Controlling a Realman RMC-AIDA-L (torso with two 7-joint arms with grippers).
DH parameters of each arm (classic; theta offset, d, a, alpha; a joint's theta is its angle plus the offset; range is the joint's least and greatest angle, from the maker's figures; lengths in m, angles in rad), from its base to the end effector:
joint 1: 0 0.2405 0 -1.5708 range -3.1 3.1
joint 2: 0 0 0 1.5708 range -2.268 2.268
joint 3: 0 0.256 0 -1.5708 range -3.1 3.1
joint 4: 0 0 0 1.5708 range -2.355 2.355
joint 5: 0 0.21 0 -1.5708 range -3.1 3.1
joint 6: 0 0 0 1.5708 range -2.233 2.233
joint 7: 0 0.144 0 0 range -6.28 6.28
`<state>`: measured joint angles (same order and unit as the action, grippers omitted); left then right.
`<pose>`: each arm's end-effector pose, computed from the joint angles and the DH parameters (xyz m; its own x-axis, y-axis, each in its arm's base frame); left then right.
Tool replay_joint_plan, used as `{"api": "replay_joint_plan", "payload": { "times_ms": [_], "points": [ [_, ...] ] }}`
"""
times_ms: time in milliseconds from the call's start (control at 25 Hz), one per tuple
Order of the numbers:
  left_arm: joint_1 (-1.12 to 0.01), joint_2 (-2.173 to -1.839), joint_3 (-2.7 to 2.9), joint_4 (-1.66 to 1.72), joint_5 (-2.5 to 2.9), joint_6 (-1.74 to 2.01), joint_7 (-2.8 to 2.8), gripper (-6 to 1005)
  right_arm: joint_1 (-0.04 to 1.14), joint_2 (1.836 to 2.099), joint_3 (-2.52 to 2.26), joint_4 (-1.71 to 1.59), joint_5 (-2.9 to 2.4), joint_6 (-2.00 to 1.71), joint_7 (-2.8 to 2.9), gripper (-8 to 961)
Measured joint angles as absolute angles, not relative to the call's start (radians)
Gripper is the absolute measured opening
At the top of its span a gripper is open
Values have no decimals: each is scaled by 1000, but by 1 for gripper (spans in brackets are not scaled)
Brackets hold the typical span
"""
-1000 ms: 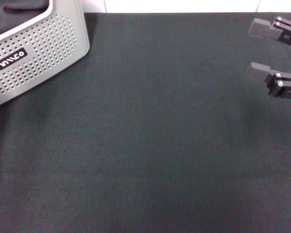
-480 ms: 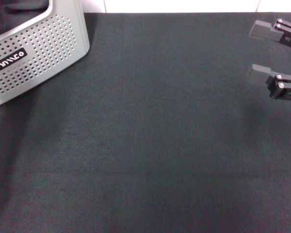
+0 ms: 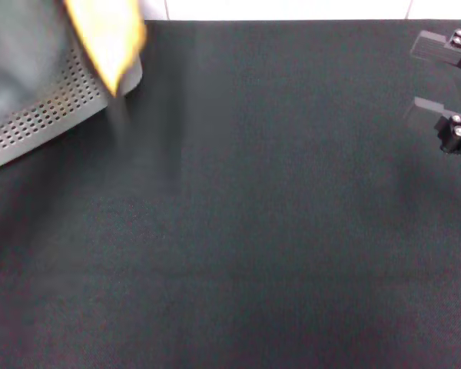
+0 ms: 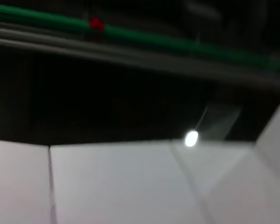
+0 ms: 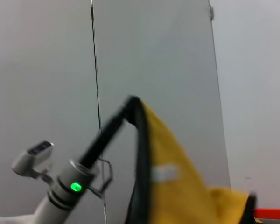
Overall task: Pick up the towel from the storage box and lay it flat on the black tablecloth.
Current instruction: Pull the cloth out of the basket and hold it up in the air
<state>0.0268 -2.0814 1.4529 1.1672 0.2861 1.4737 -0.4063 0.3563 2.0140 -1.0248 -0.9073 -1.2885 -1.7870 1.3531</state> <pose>-0.1921 0.2579 0.1258 0.3647 -0.7903 0.4924 0.4240 -0.3298 -0.8435 0.1984 0.2993 0.0699 0.5969 0.0297 -0.8018 -0.1642 -0.9736 -0.1583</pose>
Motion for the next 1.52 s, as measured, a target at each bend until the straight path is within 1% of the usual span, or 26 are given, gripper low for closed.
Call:
{"api": "replay_joint_plan", "payload": {
  "times_ms": [80, 200, 400, 640, 880, 1040, 1240, 1520],
  "points": [
    [30, -2081, 1391, 1192, 317, 1555, -621, 4, 357, 2014, -1025, -903, -1289, -1788, 1343, 860],
    [-2, -2081, 1296, 1184, 341, 1646, -873, 4, 356, 2014, -1025, -902, -1289, -1789, 1340, 860],
    [-73, -2083, 1205, 1084, 353, 1741, -1062, 4, 362, 2014, -1024, -884, -1288, -1807, 1331, 860],
    [-123, -2089, 1195, 975, 356, 1803, -1078, 4, 364, 2015, -1026, -879, -1285, -1822, 1329, 859],
    [-171, -2088, 1191, 936, 449, 1807, -1066, 4, 370, 2016, -1033, -879, -1284, -1822, 1332, 859],
    [-225, -2089, 1191, 891, 482, 1792, -1042, 4, 381, 2019, -1036, -874, -1287, -1822, 1333, 859],
    [-307, -2088, 1188, 850, 578, 1737, -1008, 4, 420, 2024, -1056, -837, -1279, -1826, 1337, 860],
    [-367, -2096, 1205, 808, 603, 1687, -921, 4, 495, 2026, -1169, -803, -1278, -1832, 1327, 860]
  ]
}}
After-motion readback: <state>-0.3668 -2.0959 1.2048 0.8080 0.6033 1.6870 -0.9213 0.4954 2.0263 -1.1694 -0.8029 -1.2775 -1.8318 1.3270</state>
